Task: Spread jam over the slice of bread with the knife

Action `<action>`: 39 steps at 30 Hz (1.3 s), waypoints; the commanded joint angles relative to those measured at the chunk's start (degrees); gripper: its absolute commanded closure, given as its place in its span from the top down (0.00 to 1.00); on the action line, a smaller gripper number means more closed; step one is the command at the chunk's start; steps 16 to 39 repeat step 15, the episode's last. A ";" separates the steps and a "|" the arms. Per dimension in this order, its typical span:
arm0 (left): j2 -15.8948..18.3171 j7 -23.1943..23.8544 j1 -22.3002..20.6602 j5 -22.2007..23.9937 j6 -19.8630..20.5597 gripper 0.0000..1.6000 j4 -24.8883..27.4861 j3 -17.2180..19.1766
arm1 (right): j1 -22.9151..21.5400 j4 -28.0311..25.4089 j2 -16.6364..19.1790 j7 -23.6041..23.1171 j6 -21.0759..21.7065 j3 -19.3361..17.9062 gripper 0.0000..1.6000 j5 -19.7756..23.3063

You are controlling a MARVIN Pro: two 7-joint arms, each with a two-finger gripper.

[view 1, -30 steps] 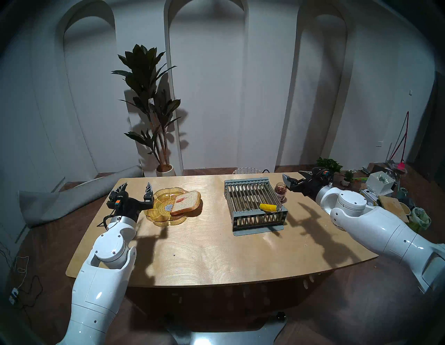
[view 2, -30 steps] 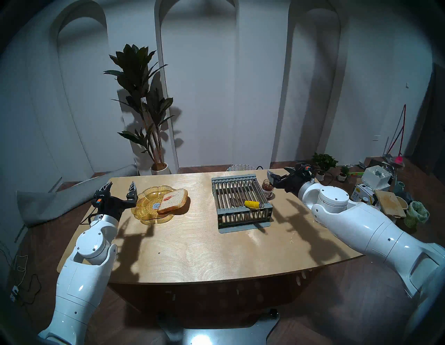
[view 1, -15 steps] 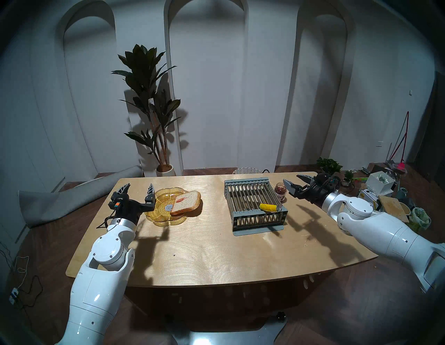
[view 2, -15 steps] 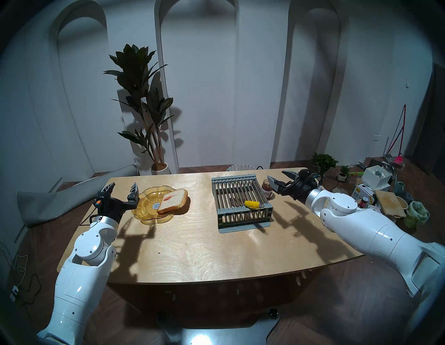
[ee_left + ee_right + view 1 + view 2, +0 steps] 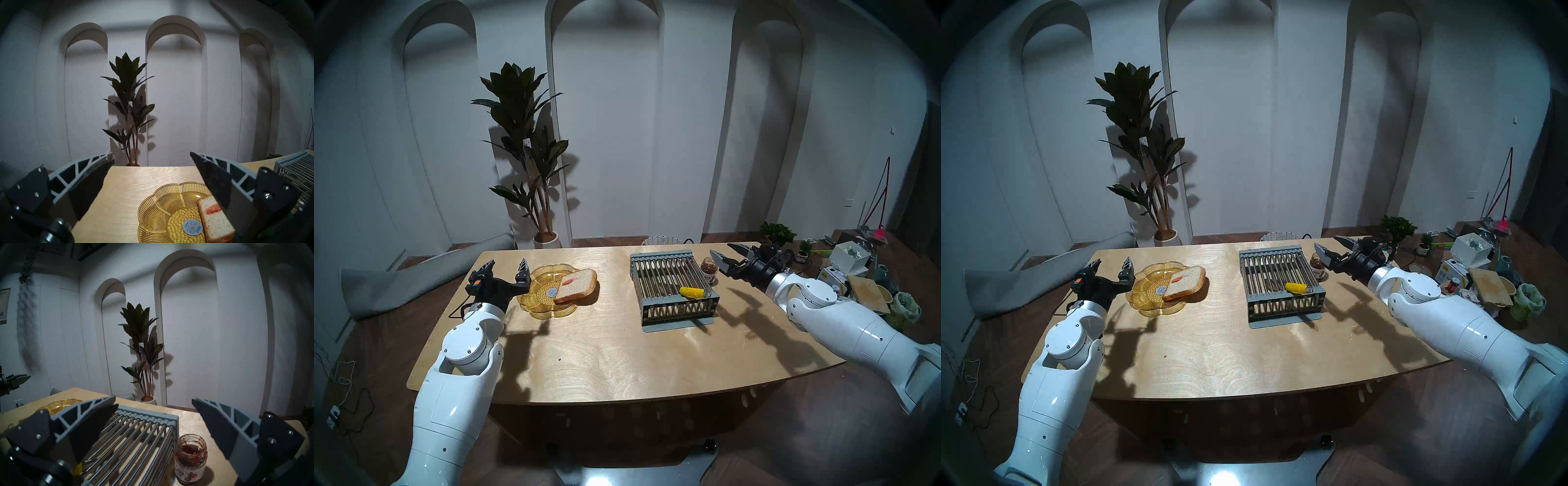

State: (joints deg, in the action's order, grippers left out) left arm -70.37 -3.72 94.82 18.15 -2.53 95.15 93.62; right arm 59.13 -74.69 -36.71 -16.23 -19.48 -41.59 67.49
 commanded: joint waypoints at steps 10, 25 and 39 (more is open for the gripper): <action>0.40 0.11 -1.16 -0.49 -0.65 1.00 1.05 -0.14 | 0.92 -3.15 -0.76 9.13 -3.08 -0.85 1.00 -2.82; 0.38 0.13 -1.16 -0.51 -0.65 1.00 1.04 -0.13 | 0.98 -3.24 -0.76 9.38 -3.08 -0.88 1.00 -2.98; 0.38 0.13 -1.16 -0.51 -0.65 1.00 1.04 -0.13 | 0.98 -3.24 -0.76 9.38 -3.08 -0.88 1.00 -2.98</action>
